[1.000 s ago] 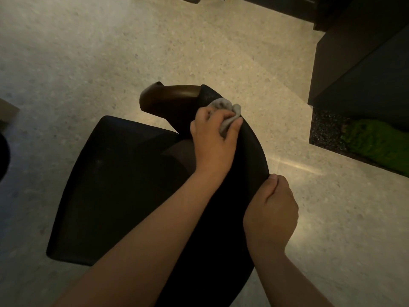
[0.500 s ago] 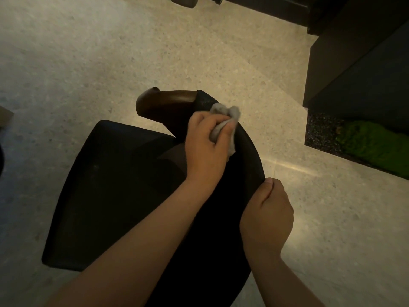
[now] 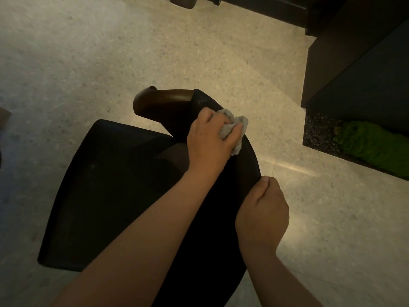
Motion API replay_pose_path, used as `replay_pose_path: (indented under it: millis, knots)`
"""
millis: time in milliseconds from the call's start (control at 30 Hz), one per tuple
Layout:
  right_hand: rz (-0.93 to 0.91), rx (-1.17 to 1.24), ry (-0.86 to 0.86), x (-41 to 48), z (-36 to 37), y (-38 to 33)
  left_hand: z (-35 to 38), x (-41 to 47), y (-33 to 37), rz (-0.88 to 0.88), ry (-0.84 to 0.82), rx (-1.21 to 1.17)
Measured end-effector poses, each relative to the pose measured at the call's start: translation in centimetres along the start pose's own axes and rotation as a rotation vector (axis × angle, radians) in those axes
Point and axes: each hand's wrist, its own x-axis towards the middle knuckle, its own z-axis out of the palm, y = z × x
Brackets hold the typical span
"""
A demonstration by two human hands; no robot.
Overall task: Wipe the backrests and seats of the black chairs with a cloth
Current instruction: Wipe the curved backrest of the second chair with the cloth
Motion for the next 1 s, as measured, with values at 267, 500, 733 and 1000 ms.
replay_pose_path:
  millis: [267,500,733,1000]
  knots:
    - [-0.011,0.011,-0.008,0.0,-0.2,-0.1,-0.6,-1.5,-3.0,-0.320,0.040,-0.088]
    - [-0.013,0.005,-0.012,-0.1,-0.4,-0.2,-1.7,-3.3,-5.6,-0.382,0.031,-0.117]
    - [0.014,-0.002,-0.025,-0.1,-0.3,-0.2,0.7,-4.0,-4.1,-0.311,0.064,-0.178]
    - [-0.006,0.001,-0.018,-0.1,-0.5,-0.3,0.4,-4.5,-8.1,-0.461,-0.110,-0.249]
